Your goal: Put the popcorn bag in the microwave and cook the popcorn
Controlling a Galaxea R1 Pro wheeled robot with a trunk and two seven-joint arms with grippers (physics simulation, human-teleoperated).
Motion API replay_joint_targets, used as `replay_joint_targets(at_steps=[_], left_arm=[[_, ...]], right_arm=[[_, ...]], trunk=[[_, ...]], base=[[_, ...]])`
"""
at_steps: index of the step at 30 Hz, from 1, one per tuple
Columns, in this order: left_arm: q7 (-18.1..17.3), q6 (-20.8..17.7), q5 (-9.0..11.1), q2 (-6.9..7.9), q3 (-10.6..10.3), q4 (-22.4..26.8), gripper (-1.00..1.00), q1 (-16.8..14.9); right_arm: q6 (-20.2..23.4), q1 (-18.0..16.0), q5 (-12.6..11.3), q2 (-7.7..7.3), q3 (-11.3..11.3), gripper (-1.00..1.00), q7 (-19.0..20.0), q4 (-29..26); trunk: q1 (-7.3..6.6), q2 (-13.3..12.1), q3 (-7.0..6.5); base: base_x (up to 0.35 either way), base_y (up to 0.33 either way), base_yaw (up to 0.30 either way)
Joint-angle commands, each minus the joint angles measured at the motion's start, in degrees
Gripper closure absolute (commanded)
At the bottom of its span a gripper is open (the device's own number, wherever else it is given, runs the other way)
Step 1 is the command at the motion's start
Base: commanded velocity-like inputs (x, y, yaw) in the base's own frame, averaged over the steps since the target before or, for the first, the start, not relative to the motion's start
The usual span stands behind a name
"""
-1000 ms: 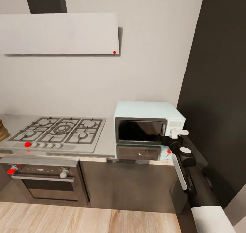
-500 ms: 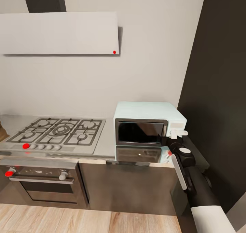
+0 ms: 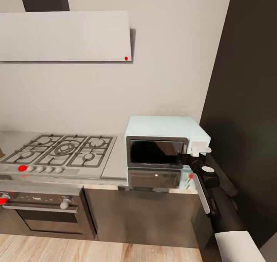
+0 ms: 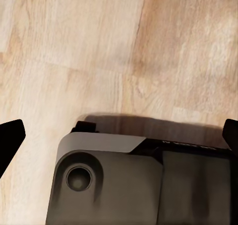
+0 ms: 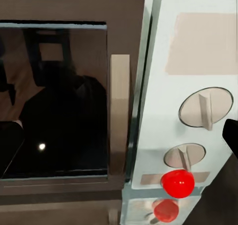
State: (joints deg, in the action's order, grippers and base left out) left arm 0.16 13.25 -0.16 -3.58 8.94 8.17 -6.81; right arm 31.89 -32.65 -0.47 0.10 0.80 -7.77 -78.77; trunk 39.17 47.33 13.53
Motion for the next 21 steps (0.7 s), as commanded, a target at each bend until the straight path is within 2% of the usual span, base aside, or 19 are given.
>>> replay_joint_targets(at_steps=[1,7,13,21], left_arm=[[0.02,0.19,-0.02,-0.02,0.22,-0.02,-1.0,-0.04],[0.02,0.19,0.0,-0.02,0.24,-0.07,-1.0,-0.02],[0.02,0.2,0.02,-0.02,0.26,-0.06,-1.0,0.0],[0.02,0.19,-0.01,-0.02,0.28,-0.06,-1.0,-0.02]], right_arm=[[0.32,-0.04,-0.06,-0.02,0.08,-1.0,-0.32,-0.06],[0.35,-0.04,-0.06,-0.02,0.08,-1.0,-0.32,-0.06],[0.37,-0.04,-0.06,-0.02,0.57,-1.0,-0.32,-0.06],[0.37,-0.04,-0.06,-0.02,0.87,-1.0,-0.34,-0.06]], trunk=[[0.01,0.05,0.08],[0.01,0.05,0.08],[0.01,0.05,0.08],[0.01,0.05,0.08]], base=[[0.074,-0.088,0.0],[0.009,-0.011,0.0],[0.206,0.0,0.0],[0.027,0.0,0.0]])
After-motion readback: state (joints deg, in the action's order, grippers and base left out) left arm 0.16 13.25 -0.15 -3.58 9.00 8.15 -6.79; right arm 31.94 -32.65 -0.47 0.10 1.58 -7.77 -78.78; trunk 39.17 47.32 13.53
